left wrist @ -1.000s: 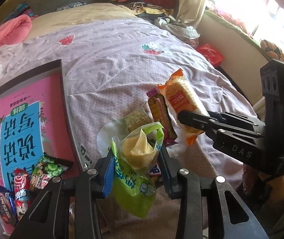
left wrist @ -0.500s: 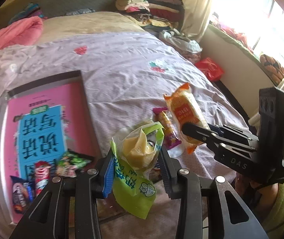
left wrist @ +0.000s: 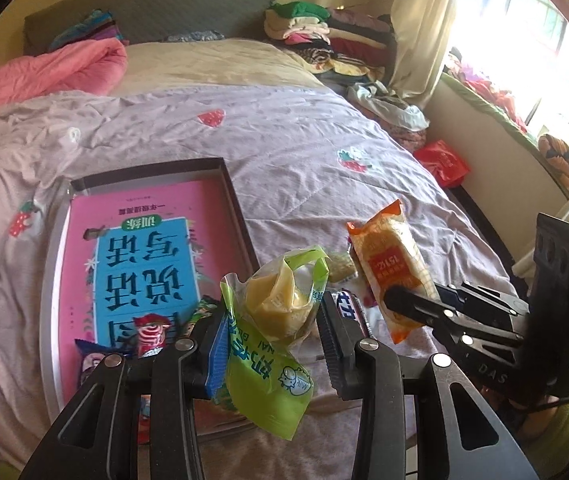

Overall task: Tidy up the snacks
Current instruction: 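Carry the green bag and orange corn-puff bag over the tray with both tools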

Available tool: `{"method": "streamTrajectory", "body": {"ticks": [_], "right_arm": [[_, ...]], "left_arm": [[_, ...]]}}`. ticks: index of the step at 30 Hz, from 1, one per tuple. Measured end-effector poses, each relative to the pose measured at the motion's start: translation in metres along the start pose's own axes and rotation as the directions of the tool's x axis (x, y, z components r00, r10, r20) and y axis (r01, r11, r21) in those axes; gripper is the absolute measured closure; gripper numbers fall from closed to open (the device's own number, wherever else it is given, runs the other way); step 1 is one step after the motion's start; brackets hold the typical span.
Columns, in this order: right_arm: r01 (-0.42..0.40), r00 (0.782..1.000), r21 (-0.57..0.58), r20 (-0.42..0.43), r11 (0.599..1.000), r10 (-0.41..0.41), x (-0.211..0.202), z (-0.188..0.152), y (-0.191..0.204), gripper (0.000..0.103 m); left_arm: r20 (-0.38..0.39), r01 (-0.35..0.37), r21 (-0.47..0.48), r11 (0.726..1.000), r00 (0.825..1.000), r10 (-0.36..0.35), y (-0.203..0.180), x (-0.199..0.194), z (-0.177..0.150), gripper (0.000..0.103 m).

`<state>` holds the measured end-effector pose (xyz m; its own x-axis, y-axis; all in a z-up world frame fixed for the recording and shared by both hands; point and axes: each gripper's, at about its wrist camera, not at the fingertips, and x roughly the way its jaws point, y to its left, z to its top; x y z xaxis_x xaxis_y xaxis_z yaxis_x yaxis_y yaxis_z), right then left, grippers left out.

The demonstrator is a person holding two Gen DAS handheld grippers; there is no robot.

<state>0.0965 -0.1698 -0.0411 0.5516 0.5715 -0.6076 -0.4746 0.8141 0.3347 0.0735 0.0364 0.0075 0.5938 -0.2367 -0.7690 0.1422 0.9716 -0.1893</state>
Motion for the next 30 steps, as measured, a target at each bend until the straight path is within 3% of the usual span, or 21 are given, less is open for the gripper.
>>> {"method": "streamTrajectory", "body": {"ticks": [15, 30], "right_arm": [[-0.050, 0.999, -0.062, 0.007, 0.997, 0.051, -0.004, 0.001, 0.037, 0.080], [-0.076, 0.997, -0.094, 0.000, 0.993, 0.076, 0.001, 0.001, 0.059, 0.080]], "left_arm": [[0.032, -0.017, -0.021, 1.000, 0.999, 0.018, 0.012, -0.022, -0.002, 0.062], [0.076, -0.069, -0.112, 0.991, 0.994, 0.077, 0.055, -0.046, 0.000, 0.062]]}}
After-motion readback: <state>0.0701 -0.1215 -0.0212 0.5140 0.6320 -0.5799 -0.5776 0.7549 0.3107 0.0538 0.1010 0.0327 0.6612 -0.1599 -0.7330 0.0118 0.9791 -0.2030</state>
